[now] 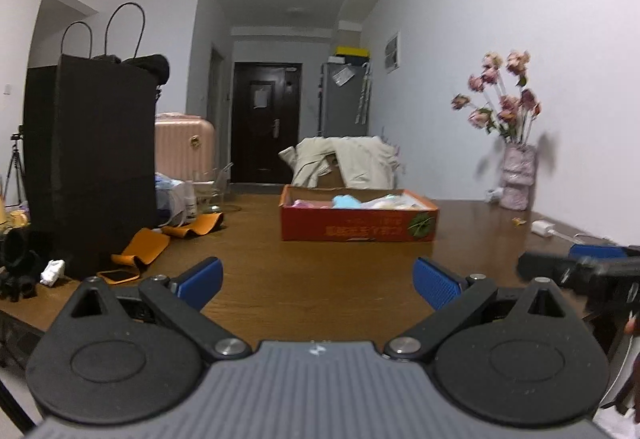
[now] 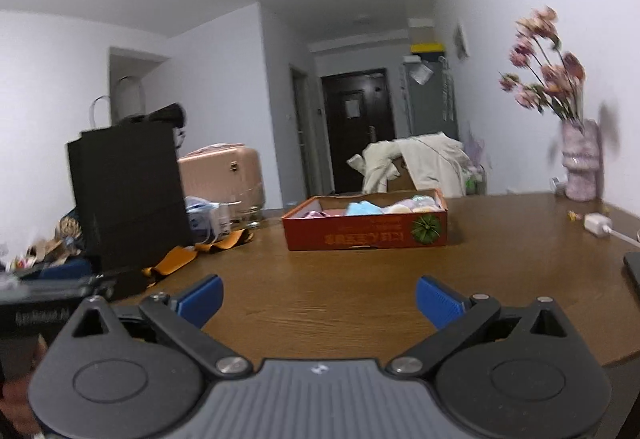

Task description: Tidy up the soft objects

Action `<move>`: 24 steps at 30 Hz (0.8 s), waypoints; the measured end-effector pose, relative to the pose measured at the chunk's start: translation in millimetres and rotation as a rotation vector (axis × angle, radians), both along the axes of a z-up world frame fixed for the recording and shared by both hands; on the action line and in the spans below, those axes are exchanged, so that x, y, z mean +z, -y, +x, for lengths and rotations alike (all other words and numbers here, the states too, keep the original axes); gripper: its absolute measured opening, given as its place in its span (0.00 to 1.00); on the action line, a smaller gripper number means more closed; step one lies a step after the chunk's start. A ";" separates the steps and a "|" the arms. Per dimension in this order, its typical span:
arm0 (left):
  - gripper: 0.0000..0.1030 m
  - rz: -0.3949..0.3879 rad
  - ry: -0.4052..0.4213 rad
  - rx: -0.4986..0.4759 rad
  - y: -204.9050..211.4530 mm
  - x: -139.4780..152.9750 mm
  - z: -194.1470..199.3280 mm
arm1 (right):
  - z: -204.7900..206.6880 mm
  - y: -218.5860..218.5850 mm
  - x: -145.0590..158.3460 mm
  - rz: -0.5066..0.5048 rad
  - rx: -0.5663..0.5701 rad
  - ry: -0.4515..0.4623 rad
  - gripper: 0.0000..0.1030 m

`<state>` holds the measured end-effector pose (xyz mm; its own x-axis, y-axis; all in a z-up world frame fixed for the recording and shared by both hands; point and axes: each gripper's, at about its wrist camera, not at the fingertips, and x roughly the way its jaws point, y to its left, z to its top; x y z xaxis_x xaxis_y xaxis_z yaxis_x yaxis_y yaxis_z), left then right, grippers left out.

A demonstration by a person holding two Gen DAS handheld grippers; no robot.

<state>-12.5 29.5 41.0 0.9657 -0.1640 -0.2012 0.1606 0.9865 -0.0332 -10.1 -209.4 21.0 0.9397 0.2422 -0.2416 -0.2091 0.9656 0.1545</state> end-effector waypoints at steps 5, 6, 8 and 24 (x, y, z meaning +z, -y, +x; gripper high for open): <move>1.00 0.000 0.007 0.009 -3.1 1.2 -3.0 | -1.5 1.9 4.3 -0.001 -0.045 0.013 1.00; 1.00 -0.004 0.005 0.010 -3.6 1.8 -2.8 | -1.7 2.8 4.3 0.003 -0.047 0.012 1.00; 1.00 -0.006 0.005 0.012 -4.1 2.0 -3.3 | -2.7 3.2 4.4 0.002 -0.052 0.015 1.00; 1.00 0.004 0.007 0.007 -4.1 1.8 -2.9 | -0.5 2.5 3.8 0.001 -0.046 0.009 1.00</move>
